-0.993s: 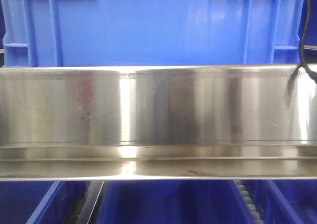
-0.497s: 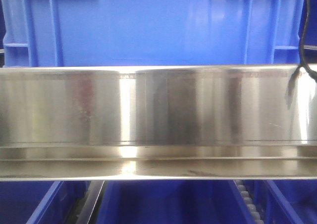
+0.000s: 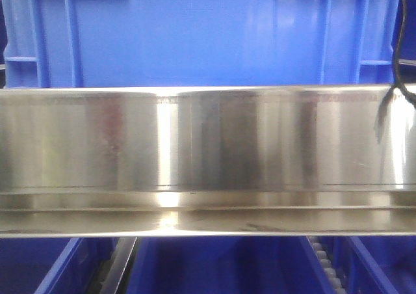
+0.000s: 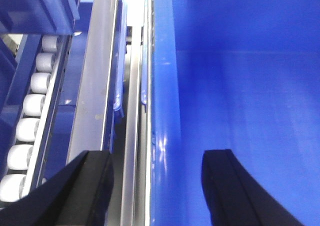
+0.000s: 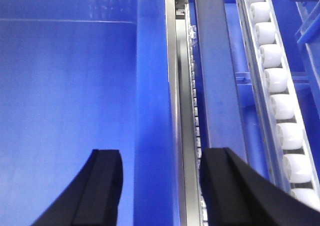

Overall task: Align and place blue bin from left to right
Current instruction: 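Position both open grippers over opposite side walls of the blue bin, then close both grippers on the blue bin's side walls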

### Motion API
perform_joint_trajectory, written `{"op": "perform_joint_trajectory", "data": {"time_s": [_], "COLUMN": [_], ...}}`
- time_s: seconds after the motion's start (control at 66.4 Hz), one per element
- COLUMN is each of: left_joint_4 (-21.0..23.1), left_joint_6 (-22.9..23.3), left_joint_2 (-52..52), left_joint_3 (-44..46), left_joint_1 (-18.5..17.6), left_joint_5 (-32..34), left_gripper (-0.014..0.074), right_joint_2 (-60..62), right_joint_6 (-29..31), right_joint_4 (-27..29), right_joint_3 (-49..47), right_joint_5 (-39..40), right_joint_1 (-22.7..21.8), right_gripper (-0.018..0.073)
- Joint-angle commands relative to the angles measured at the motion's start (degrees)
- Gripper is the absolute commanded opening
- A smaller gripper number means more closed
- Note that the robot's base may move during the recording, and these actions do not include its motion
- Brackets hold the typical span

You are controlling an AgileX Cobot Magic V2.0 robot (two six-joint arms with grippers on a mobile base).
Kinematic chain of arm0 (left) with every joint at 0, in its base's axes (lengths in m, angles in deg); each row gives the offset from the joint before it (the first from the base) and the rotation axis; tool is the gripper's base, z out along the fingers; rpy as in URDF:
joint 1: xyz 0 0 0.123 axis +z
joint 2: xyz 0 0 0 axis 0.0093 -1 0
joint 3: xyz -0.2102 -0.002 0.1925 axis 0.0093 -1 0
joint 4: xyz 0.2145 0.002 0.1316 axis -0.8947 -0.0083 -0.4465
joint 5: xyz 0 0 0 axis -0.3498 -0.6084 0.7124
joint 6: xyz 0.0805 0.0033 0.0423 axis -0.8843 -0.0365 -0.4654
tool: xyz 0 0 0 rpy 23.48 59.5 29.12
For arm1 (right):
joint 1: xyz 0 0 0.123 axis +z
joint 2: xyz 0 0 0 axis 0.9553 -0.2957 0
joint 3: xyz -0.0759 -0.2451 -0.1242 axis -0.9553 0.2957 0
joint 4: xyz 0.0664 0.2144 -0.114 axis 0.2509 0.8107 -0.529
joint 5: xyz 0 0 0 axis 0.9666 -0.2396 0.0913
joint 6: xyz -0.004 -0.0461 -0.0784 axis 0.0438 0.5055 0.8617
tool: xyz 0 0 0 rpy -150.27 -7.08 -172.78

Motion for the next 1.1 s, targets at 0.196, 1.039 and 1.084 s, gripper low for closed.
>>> {"op": "perform_joint_trajectory", "data": {"time_s": [0.196,1.039,1.084], "left_joint_4": [-0.5,-0.9,-0.9], "left_joint_6": [0.6,0.6,0.6], "left_joint_2": [-2.0,-3.2,-3.2], "left_joint_3": [0.5,0.5,0.5], "left_joint_1": [-0.2,-0.2,-0.2], "left_joint_5": [-0.3,-0.4,-0.4], "left_gripper": [0.0316,0.0316,0.0316], "right_joint_2": [0.3,-0.4,-0.3], "right_joint_6": [-0.1,-0.1,-0.1], "right_joint_4": [-0.5,-0.5,-0.5], "right_joint_3": [-0.5,-0.5,-0.5], "right_joint_5": [1.4,2.3,2.5], "right_joint_1": [-0.3,-0.3,-0.3], "right_gripper": [0.0252,0.0252,0.0252]}}
